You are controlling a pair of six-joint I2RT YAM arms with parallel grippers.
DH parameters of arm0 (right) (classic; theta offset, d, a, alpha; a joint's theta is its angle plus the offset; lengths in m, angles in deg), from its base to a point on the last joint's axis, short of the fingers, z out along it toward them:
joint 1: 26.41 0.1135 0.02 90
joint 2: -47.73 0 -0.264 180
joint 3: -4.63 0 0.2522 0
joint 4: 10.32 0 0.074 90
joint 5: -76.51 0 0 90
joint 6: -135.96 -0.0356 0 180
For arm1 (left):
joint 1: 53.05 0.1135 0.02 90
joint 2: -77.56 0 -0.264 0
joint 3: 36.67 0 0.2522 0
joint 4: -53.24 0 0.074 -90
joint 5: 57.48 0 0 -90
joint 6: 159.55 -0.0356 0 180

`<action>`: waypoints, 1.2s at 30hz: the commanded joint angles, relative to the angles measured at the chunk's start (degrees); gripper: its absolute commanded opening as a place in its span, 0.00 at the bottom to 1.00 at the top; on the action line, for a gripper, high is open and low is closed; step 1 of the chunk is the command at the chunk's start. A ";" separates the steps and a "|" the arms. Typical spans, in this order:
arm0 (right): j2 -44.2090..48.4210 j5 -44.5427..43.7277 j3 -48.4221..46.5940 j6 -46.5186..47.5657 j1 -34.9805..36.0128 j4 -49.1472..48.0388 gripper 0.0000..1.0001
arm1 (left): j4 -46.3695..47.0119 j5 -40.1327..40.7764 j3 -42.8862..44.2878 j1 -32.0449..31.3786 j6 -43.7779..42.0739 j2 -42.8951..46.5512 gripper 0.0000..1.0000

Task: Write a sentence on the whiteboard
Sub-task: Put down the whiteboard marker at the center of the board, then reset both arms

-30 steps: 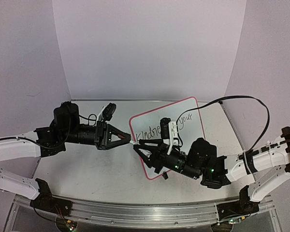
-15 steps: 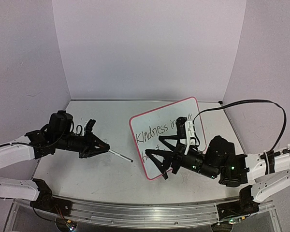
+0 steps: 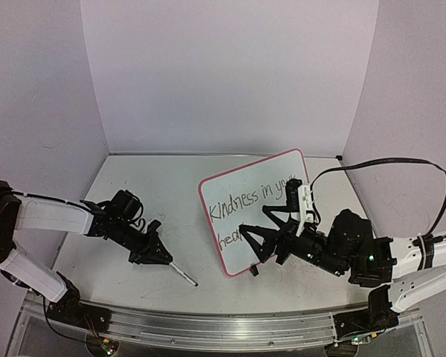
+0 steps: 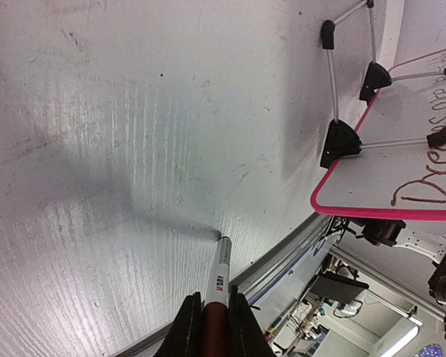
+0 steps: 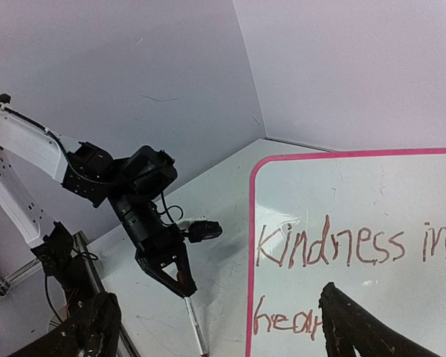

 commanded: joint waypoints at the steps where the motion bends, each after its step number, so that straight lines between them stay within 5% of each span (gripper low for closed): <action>1: 2.62 -2.22 1.70 -0.43 -0.18 -0.40 0.94 | -0.52 -1.42 2.63 1.66 -4.45 -3.77 0.10; 16: 7.24 -4.62 2.49 0.95 -0.19 1.50 0.94 | -0.87 3.56 3.54 3.15 -4.02 -4.17 0.55; 28: 9.78 -23.53 -9.44 1.26 -1.13 20.17 0.98 | -12.71 27.42 19.29 3.16 -8.25 14.26 0.92; 36: 4.19 -13.47 -24.77 0.50 -23.99 32.72 0.98 | -12.50 44.88 36.65 3.16 -19.06 20.46 0.99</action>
